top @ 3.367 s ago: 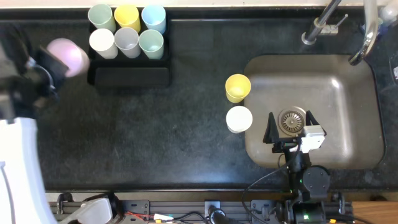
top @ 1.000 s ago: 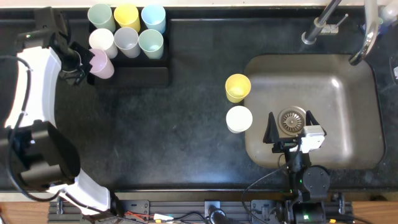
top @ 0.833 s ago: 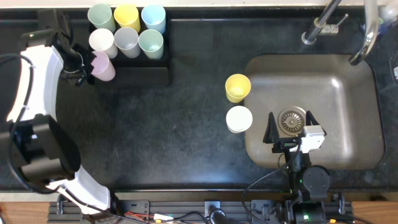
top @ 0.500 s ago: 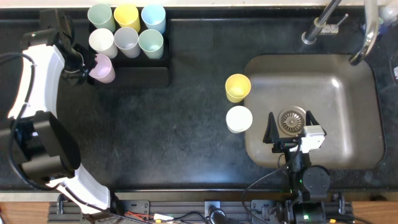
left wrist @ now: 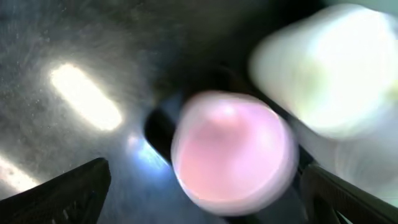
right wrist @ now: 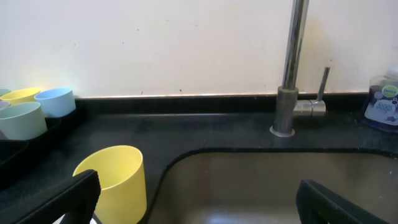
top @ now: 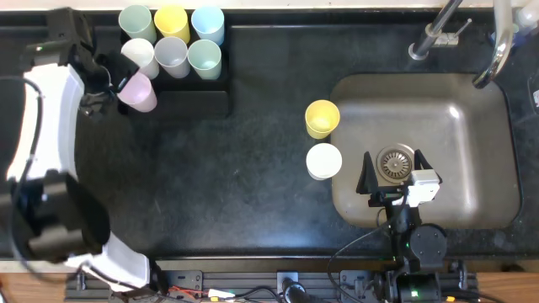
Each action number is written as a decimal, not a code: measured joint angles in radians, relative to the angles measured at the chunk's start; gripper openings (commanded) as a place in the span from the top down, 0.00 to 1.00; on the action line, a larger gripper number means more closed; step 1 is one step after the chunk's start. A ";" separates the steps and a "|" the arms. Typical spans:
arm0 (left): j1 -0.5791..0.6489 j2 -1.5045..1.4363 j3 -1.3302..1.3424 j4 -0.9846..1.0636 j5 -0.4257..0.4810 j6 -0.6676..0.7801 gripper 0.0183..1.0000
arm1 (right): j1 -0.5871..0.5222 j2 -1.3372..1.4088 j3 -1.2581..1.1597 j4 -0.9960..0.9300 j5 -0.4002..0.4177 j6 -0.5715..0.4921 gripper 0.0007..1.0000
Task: Store Cups
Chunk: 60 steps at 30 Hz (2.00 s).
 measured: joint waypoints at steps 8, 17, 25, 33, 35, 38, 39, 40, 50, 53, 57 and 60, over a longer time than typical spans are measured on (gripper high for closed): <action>-0.482 -0.062 0.194 0.005 -0.029 0.102 0.00 | 0.000 0.000 0.000 0.000 0.000 0.000 0.00; -0.875 0.164 0.208 0.058 -0.021 0.021 0.00 | 0.000 0.000 0.000 0.000 0.000 -0.001 0.00; -0.851 0.270 0.208 0.077 0.024 -0.006 0.00 | 0.000 0.000 0.000 0.000 0.001 0.000 0.00; -0.850 0.282 0.208 0.084 0.042 -0.023 0.00 | 0.000 0.000 0.000 0.000 0.000 0.000 0.00; -0.851 0.291 0.208 0.084 0.049 -0.024 0.00 | 0.000 0.000 0.000 0.000 0.000 0.000 0.00; -0.850 0.304 0.208 0.084 0.061 -0.027 0.00 | 0.000 0.000 0.000 0.000 0.000 0.000 0.00; -0.850 0.307 0.208 0.083 0.064 -0.027 0.00 | 0.000 0.000 0.000 0.000 0.000 0.000 0.00; -0.851 0.310 0.208 0.082 0.065 -0.027 0.01 | 0.000 0.000 0.000 -0.001 0.000 0.000 0.00; -0.851 0.324 0.208 0.090 0.071 -0.028 0.83 | 0.000 0.000 0.000 0.000 0.000 0.000 0.00; -0.850 0.324 0.208 0.103 0.071 -0.025 0.98 | 0.000 0.000 0.000 -0.001 0.000 0.000 0.00; -0.850 0.324 0.222 0.080 0.054 -0.026 0.98 | 0.000 0.000 0.000 0.000 0.000 0.000 0.00; -0.840 0.318 0.253 0.030 0.012 -0.026 0.98 | 0.000 0.000 0.000 0.000 0.000 0.000 0.01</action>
